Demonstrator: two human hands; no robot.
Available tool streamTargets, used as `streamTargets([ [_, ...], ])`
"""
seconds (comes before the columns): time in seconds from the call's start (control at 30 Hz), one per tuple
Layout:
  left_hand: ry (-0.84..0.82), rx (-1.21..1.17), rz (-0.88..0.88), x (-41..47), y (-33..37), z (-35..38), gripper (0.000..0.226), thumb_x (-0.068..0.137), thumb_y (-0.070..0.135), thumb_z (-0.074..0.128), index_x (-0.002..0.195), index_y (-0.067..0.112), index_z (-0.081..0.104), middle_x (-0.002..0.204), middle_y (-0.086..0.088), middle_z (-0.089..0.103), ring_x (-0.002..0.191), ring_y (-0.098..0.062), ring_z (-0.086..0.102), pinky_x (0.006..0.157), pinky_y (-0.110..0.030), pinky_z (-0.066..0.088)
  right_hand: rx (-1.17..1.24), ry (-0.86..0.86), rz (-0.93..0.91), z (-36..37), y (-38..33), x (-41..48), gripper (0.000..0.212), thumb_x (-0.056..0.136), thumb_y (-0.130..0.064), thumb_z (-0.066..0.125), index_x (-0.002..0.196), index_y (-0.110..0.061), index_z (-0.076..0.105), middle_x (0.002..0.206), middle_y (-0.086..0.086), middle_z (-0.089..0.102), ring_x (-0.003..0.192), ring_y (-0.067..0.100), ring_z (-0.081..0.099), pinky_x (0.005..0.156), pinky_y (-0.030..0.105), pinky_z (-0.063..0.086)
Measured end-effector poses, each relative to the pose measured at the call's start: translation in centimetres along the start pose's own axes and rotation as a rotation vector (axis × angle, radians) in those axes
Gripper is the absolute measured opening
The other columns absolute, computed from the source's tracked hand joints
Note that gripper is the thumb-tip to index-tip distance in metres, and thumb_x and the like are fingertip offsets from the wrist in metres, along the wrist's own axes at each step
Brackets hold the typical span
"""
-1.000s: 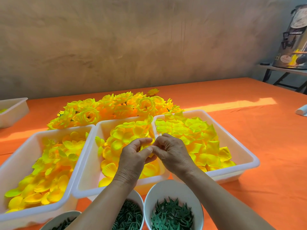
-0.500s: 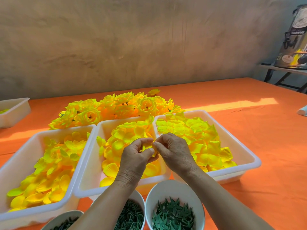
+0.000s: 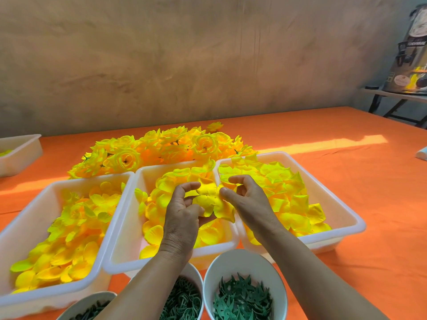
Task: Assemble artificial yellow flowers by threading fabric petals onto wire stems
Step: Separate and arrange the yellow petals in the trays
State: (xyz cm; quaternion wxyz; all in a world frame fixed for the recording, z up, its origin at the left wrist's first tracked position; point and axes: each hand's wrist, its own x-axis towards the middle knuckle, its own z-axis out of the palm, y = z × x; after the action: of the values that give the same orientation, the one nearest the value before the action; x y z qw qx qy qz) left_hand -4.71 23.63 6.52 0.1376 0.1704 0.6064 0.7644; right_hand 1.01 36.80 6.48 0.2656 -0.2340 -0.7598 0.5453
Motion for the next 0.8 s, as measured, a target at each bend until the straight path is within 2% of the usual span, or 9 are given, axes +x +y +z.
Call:
streamTargets([
  [0.07,0.017,0.032,0.002,0.0,0.0,0.1,0.046,0.085,-0.015,0.047,0.111,0.022,0.057,0.095,-0.014,0.065,0.072,-0.019,0.067,0.058,-0.03,0.057,0.047,0.001,-0.066,0.1,0.1,-0.1,0.03,0.084,-0.024,0.071,0.113,-0.027,0.061,0.084,-0.006,0.059,0.08,0.013,0.057,0.074,0.035,0.052],
  [0.17,0.029,0.037,-0.002,0.2,-0.1,0.2,0.04,0.089,-0.006,0.057,0.12,0.018,0.051,0.092,-0.013,0.064,0.071,-0.019,0.068,0.062,-0.033,0.059,0.175,0.046,-0.11,-0.7,-0.3,0.0,0.027,0.087,-0.011,0.066,0.103,-0.032,0.063,0.091,0.0,0.064,0.083,0.018,0.06,0.072,0.04,0.055],
  [0.27,0.017,-0.014,-0.027,0.2,0.1,0.3,0.032,0.09,-0.002,0.059,0.113,0.018,0.051,0.092,-0.016,0.069,0.072,-0.023,0.074,0.062,-0.031,0.06,0.277,0.128,-0.083,-3.2,-1.1,0.8,0.032,0.086,-0.003,0.06,0.096,-0.033,0.064,0.094,0.0,0.064,0.082,0.016,0.063,0.065,0.035,0.055],
  [0.33,0.017,-0.022,-0.028,0.2,0.2,0.3,0.029,0.09,-0.002,0.059,0.108,0.019,0.052,0.091,-0.016,0.069,0.072,-0.024,0.074,0.06,-0.03,0.059,0.256,0.143,-0.041,-5.3,-1.3,1.3,0.034,0.082,0.0,0.057,0.095,-0.031,0.065,0.093,0.0,0.064,0.081,0.017,0.064,0.065,0.038,0.055],
  [0.4,0.017,-0.017,-0.027,0.2,0.2,0.2,0.027,0.09,-0.003,0.058,0.107,0.018,0.053,0.089,-0.016,0.068,0.069,-0.022,0.073,0.058,-0.029,0.059,0.141,0.136,0.009,-7.1,-1.0,1.5,0.036,0.081,0.001,0.051,0.094,-0.028,0.066,0.096,0.0,0.067,0.085,0.022,0.064,0.07,0.043,0.055],
  [0.53,0.011,-0.006,-0.028,0.1,0.3,0.3,0.026,0.089,-0.003,0.058,0.107,0.016,0.054,0.088,-0.016,0.066,0.063,-0.019,0.07,0.055,-0.029,0.057,-0.152,0.074,0.078,-8.7,0.1,1.2,0.035,0.081,-0.001,0.043,0.092,-0.027,0.064,0.097,-0.004,0.07,0.075,0.019,0.062,0.064,0.033,0.049],
  [0.63,0.008,-0.005,-0.039,-0.1,0.6,0.4,0.027,0.089,-0.003,0.058,0.109,0.014,0.054,0.088,-0.017,0.065,0.06,-0.018,0.069,0.053,-0.028,0.056,-0.417,-0.023,0.105,-8.6,1.3,0.8,0.031,0.084,-0.007,0.046,0.099,-0.03,0.061,0.101,0.003,0.068,0.076,0.021,0.059,0.063,0.031,0.046],
  [0.7,0.003,-0.007,-0.061,-0.2,1.0,0.5,0.027,0.089,-0.004,0.057,0.11,0.013,0.053,0.094,-0.021,0.065,0.061,-0.02,0.069,0.054,-0.029,0.057,-0.595,-0.066,0.124,-8.3,1.7,0.6,0.032,0.087,-0.015,0.051,0.111,-0.033,0.061,0.11,0.007,0.066,0.085,0.022,0.059,0.065,0.029,0.044],
  [0.8,0.011,-0.036,-0.059,-0.1,2.2,0.1,0.025,0.089,-0.003,0.058,0.106,0.014,0.054,0.096,-0.023,0.064,0.061,-0.021,0.069,0.054,-0.029,0.058,-0.816,-0.016,0.094,-8.0,1.8,0.4,0.042,0.088,-0.02,0.052,0.13,-0.026,0.055,0.13,0.01,0.056,0.116,0.029,0.054,0.089,0.034,0.044],
])
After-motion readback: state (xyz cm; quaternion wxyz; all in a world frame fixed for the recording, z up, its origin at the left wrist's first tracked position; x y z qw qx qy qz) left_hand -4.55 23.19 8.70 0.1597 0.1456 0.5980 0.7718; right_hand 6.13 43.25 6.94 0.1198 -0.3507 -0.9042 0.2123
